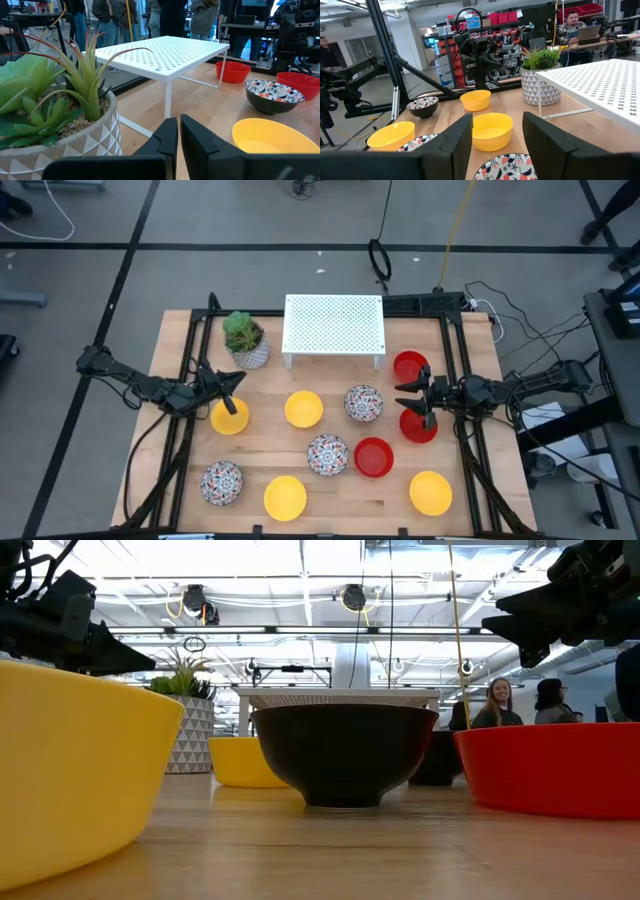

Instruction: Pick & Place Mini bowls

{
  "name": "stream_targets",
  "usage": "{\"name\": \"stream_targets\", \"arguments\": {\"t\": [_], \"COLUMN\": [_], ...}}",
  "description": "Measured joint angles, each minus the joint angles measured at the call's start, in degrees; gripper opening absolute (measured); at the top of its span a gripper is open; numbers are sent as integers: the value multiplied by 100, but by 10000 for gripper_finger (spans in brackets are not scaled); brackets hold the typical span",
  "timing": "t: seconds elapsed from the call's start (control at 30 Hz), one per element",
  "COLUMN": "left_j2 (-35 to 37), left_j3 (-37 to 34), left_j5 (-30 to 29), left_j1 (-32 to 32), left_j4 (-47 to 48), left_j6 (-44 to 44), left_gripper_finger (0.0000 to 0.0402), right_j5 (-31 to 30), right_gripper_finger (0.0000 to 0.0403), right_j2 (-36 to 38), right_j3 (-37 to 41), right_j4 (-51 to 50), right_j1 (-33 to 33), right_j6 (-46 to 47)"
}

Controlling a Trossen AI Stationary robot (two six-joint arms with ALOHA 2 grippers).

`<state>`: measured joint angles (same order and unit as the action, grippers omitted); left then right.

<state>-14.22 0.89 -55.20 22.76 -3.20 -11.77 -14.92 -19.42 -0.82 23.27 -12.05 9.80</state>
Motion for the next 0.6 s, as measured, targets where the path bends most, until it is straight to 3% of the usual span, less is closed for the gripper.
{"name": "stream_targets", "arguments": {"t": [0.5,0.6], "left_j2": [-2,0], "left_j3": [0,0], "left_j5": [-2,-78], "left_j1": [0,-2], "left_j4": [0,9], "left_j6": [9,705], "left_gripper_finger": [21,21], "right_j5": [0,0], "right_gripper_finger": [160,160], "right_j2": [0,0], "right_j3": [0,1], "right_j4": [-1,-1], "right_j1": [0,0], "right_j6": [-1,-2]}}
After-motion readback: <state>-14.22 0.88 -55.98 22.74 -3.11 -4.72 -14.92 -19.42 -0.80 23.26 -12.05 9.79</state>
